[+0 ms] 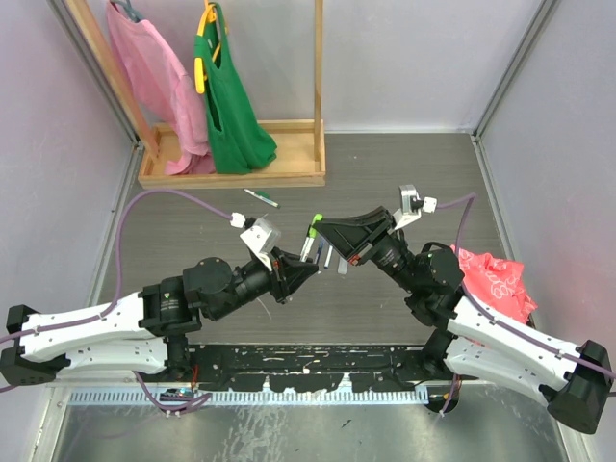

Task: Insert the pens into the pen caps
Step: Insert the pen cap onto the pen, then press the pen at the center of the board.

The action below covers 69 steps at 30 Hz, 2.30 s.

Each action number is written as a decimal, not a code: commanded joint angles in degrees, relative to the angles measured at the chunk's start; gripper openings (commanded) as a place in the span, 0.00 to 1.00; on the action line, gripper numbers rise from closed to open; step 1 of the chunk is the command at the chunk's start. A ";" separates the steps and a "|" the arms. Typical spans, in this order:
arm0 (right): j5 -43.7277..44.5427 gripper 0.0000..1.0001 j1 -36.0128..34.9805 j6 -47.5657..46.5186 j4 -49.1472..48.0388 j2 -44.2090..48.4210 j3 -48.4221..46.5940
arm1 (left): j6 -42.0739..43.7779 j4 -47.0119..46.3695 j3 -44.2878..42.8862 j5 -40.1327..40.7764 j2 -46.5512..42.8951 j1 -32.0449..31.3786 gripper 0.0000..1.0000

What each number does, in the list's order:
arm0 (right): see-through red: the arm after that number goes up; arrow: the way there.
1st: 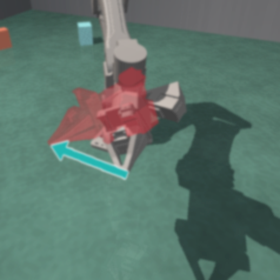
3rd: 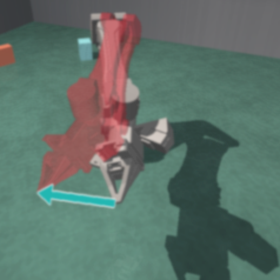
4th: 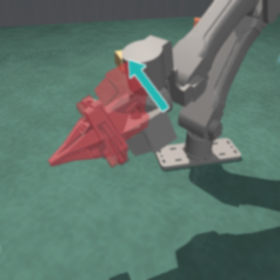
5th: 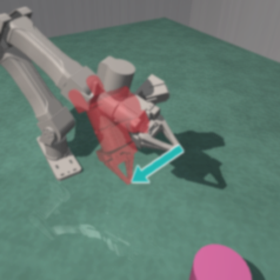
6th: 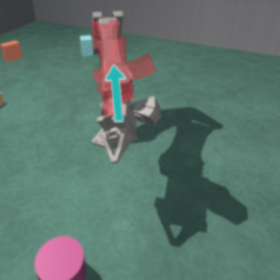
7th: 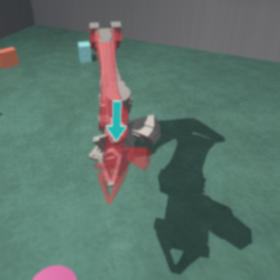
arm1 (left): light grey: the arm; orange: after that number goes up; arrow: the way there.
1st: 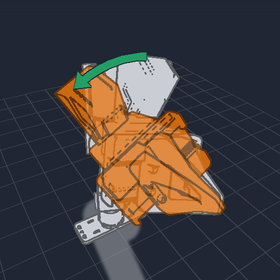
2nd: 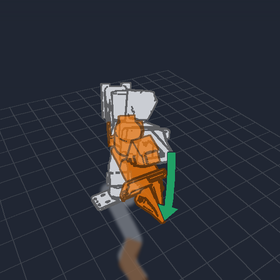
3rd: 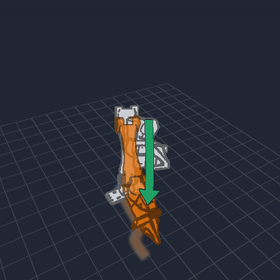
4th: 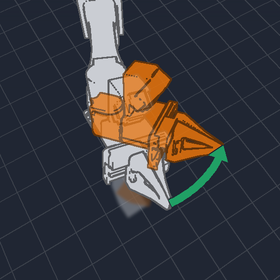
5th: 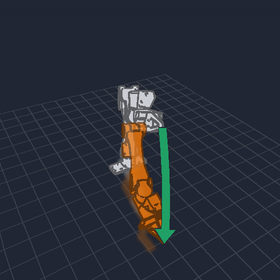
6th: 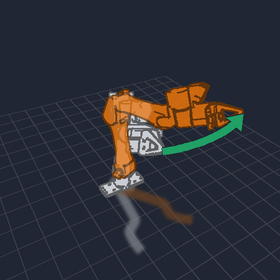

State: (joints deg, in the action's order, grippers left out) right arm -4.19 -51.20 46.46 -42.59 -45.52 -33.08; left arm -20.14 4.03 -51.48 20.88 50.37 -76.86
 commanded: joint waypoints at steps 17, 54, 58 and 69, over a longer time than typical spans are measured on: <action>-3.72 0.01 -0.03 1.21 -3.97 -0.33 3.09 | -0.83 -5.81 0.01 2.81 -1.67 -0.17 0.00; 2.42 0.49 -0.83 -10.24 18.03 11.70 -2.58 | -1.66 -5.28 -0.92 -2.27 -0.20 -0.11 0.00; 2.04 0.53 -0.83 -12.04 18.45 10.16 -5.91 | -1.44 -5.15 -1.03 -4.20 0.04 -0.15 0.00; -1.71 0.54 -0.83 -11.19 15.63 5.99 -8.23 | -1.05 -4.36 -2.36 -7.26 1.88 -0.15 0.00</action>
State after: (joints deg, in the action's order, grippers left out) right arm -3.81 -51.70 35.81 -23.92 -38.44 -39.13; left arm -21.63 2.04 -50.57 15.59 51.90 -77.12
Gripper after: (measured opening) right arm 0.550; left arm 0.120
